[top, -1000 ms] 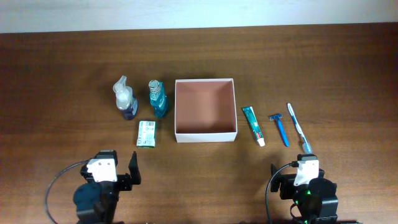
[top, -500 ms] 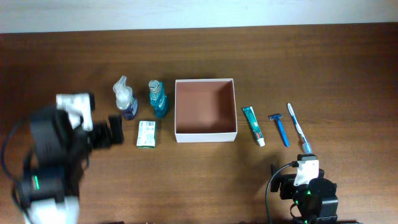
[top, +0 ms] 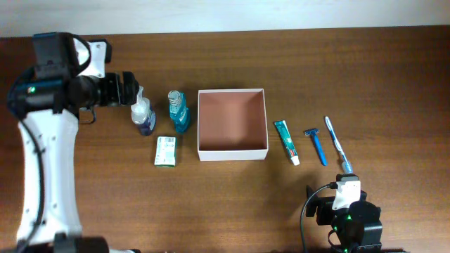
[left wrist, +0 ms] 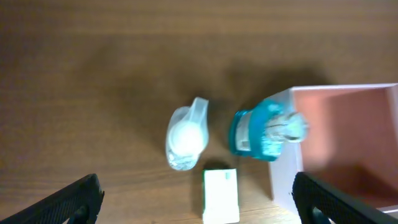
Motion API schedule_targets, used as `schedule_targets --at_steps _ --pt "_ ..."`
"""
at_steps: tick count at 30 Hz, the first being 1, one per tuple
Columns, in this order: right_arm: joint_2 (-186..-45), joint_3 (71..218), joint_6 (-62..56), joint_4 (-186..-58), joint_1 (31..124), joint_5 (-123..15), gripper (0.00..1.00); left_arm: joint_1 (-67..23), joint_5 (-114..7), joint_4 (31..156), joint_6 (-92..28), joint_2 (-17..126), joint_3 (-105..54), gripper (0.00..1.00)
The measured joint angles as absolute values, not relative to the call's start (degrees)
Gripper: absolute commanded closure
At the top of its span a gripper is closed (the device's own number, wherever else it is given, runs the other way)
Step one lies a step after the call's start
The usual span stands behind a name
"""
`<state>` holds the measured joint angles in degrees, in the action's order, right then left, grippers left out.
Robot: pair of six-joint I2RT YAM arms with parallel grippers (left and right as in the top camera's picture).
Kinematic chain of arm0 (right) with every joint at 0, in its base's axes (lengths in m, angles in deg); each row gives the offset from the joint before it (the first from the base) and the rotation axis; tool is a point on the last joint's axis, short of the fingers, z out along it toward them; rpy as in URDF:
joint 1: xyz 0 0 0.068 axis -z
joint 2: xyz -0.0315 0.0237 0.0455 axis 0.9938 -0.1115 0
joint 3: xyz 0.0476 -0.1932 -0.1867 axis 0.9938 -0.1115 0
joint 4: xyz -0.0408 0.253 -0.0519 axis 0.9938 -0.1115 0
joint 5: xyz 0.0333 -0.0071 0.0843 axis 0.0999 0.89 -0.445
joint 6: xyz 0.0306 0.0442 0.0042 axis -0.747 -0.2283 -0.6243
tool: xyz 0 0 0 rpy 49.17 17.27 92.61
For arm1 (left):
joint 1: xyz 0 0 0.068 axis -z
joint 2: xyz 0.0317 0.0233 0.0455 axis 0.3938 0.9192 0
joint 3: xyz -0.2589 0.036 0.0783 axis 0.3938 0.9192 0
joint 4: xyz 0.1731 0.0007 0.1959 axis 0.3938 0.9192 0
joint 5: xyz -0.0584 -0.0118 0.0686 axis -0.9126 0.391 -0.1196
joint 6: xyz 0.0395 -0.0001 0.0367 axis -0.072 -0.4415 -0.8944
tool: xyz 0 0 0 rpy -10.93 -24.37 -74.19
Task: Pack container
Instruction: 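Grasp the clear soap pump bottle with the left gripper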
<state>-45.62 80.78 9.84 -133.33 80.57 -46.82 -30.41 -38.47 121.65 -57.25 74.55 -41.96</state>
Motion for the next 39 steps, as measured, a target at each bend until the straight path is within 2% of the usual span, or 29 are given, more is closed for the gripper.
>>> schedule_targets --at_steps 6,8,9,24,28,31,34,39 --pt "-45.62 80.78 9.82 -133.33 80.57 -46.80 0.01 -28.43 -35.78 120.62 -60.24 81.41 -41.96 0.04" --pt "-45.62 80.78 9.87 -133.33 80.57 -46.82 0.01 -27.66 -35.45 120.01 -61.53 83.51 -41.96 0.11" --pt "-45.62 80.78 9.87 -133.33 80.57 -46.82 0.01 -27.27 -35.08 119.88 -62.01 84.71 -41.96 0.19" --pt "-45.62 80.78 9.84 -133.33 80.57 -46.82 0.01 -26.20 -30.36 118.72 -64.07 95.48 -41.96 0.25" --pt "-45.62 80.78 9.82 -133.33 80.57 -46.82 0.01 -26.20 -30.16 118.39 -64.44 97.71 -41.96 0.35" --pt "-45.62 80.78 9.84 -133.33 80.57 -46.82 0.01 -26.20 -30.18 118.15 -64.50 97.87 -41.98 0.48" --pt "-45.62 80.78 9.80 -133.33 80.57 -46.82 0.01 -26.15 -30.18 118.22 -64.53 97.87 -41.98 0.55" --pt "-45.62 80.78 9.84 -133.33 80.57 -46.82 0.01 -26.15 -30.07 119.88 -64.13 97.87 -42.62 0.76"
